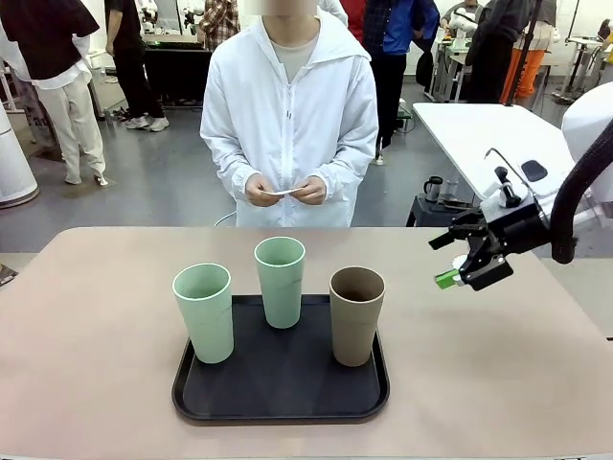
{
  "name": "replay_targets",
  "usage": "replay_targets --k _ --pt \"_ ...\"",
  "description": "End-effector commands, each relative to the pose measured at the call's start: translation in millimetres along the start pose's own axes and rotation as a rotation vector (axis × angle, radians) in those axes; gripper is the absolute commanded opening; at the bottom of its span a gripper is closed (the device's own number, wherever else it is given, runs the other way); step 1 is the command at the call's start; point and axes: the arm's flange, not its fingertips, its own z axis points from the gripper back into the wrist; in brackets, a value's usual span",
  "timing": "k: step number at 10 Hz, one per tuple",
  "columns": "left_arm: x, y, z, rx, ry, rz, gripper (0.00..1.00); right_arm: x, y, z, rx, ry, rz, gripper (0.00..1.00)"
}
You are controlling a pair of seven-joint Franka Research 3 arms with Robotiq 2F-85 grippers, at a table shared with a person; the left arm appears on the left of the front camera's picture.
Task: Place coasters on the table and set cups on them.
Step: Pick up one Reusable plastic cup and place it on a coaster set by the human.
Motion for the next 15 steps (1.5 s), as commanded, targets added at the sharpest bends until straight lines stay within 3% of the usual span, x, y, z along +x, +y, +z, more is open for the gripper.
replay_targets --k 1,5,9,10,11,13,15 --pt "0 -1 0 -0.011 -0.006 -0.005 1.00 -29 -8 -22 0.118 -0.094 0.045 1.00" --pt "0 -1 0 -0.011 -0.006 -0.005 1.00 -46 -7 -40 0.147 -0.104 -0.033 1.00" --pt "0 -1 0 -0.011 -0.006 -0.005 1.00 -49 0 -43 0.178 -0.091 -0.028 1.00" --pt "0 -1 0 -0.011 -0.006 -0.005 1.00 -49 -3 -57 0.207 -0.127 0.005 1.00" --pt "0 -1 0 -0.011 -0.006 -0.005 1.00 -50 -10 -66 0.251 -0.234 0.037 1.00" --pt "0 -1 0 -0.011 -0.006 -0.005 1.00 -52 -15 -82 0.253 -0.293 0.030 1.00" --pt "0 -1 0 -0.011 -0.006 -0.005 1.00 -55 -23 -97 0.220 -0.289 -0.005 1.00"
